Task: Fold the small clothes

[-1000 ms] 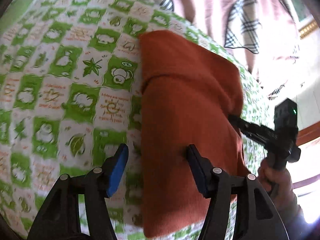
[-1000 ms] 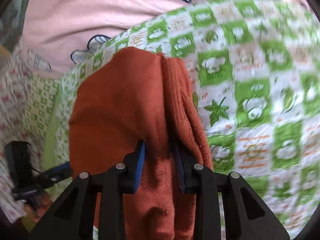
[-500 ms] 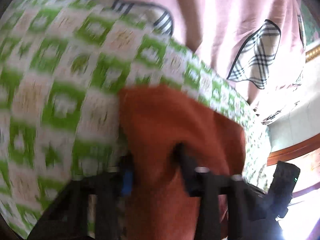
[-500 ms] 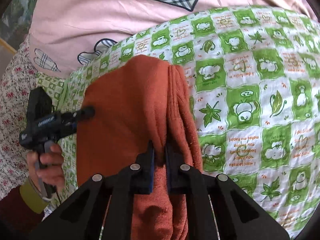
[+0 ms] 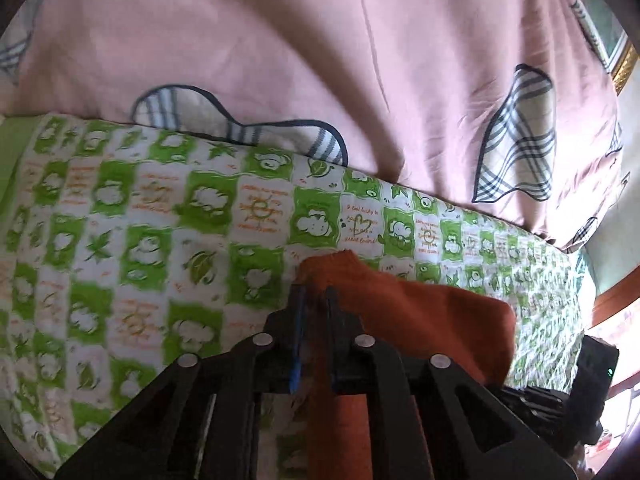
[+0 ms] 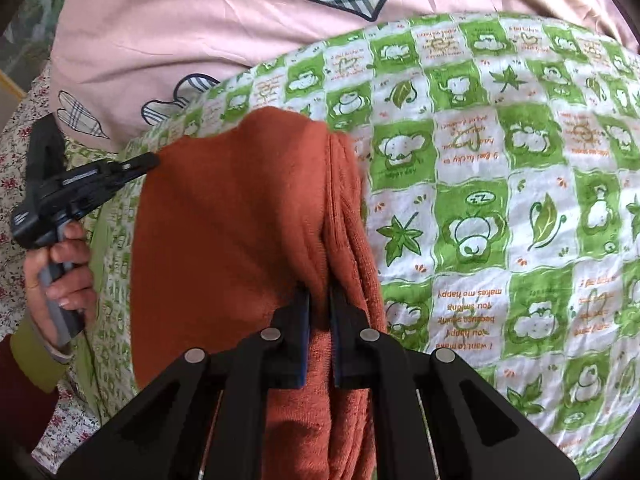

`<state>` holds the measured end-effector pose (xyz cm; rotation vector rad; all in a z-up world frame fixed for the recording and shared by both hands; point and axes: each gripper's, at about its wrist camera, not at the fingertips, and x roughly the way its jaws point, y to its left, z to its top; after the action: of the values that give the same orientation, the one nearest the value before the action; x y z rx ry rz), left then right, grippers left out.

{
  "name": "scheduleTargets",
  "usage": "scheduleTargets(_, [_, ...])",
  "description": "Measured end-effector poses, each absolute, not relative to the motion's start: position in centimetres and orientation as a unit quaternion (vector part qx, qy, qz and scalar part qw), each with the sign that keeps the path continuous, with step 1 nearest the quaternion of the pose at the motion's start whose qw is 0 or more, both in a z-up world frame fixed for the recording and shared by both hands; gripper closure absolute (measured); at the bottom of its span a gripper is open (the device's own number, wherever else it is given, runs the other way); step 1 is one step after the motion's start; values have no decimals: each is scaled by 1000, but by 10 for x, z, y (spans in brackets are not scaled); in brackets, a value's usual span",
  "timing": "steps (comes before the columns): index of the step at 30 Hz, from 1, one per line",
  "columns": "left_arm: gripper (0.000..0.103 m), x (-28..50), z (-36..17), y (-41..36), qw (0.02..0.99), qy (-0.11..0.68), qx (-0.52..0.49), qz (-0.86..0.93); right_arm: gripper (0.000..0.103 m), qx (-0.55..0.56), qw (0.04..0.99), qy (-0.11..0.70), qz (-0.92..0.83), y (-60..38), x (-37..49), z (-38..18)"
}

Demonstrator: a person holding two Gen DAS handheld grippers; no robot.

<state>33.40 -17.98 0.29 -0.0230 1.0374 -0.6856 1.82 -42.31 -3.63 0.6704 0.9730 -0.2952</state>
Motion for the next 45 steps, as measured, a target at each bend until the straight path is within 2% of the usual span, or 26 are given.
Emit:
scheduleTargets(2, [77,320,6,-157,809,488,-21,-326,93,317,820,456,-141,-422,17,-36])
scheduleTargets(3, [76,313,5,-151,809,489,-24,-326,93,321,818,456,-140,-422,18,-36])
scheduleTargets(5, [65,293,2,-137,802,496,-32,-330,90,332,814,455,-138,-422,21,-31])
scheduleTargets(6, [60,284,-1,-134,798,502,-34,-331,84,335,816,451,-136,-422,22,-28])
scheduleTargets(7, [56,273,-6,-129,793,510,-35,-332,72,337,819,445,-134,-422,24,-24])
scheduleTargets(9, [55,251,-19,-122,782,526,-35,-334,57,343,825,431,-129,-422,32,-18])
scheduleTargets(10, [51,239,-28,-118,772,539,-33,-335,57,345,825,428,-127,-423,35,-17])
scheduleTargets(11, [50,231,-37,-116,765,550,-32,-335,57,345,827,425,-128,-424,40,-17])
scheduleTargets(12, [50,222,-45,-115,757,561,-31,-334,64,344,827,426,-130,-424,43,-18])
scheduleTargets(13, [50,212,-52,-113,751,570,-29,-333,94,341,826,429,-134,-424,46,-16])
scheduleTargets(17, [49,182,-66,-109,736,583,-30,-343,94,307,877,347,-128,-410,24,32])
scheduleTargets(19, [48,173,-70,-109,733,587,-31,-343,94,278,890,338,-127,-401,20,39])
scheduleTargets(24, [45,161,-83,-119,720,605,-22,-340,93,291,831,435,-189,-424,24,-18])
scheduleTargets(26, [44,159,-83,-124,720,605,-11,-339,78,320,815,437,-207,-434,16,-30])
scheduleTargets(27, [44,158,-81,-125,721,605,-6,-339,63,327,813,429,-219,-435,8,-28])
scheduleTargets(30, [43,164,-75,-126,725,600,-2,-339,57,344,814,410,-225,-428,-12,-15])
scheduleTargets(32, [40,168,-75,-126,723,602,-8,-337,45,356,813,406,-216,-415,-25,-11])
scheduleTargets(33, [40,170,-75,-126,722,604,-13,-336,33,355,813,410,-210,-410,-27,-10])
scheduleTargets(34, [39,176,-75,-124,721,606,-20,-335,25,351,814,417,-203,-401,-30,-13])
scheduleTargets(39, [35,187,-69,-125,726,604,-31,-328,24,337,793,470,-191,-385,-29,-45])
scheduleTargets(42, [33,189,-77,-132,714,613,-33,-336,24,357,795,454,-187,-390,-31,-51])
scheduleTargets(44, [42,192,-84,-140,711,614,-35,-341,35,356,795,460,-174,-389,-27,-50])
scheduleTargets(45, [50,191,-83,-144,712,609,-34,-347,52,363,793,464,-154,-387,-23,-51])
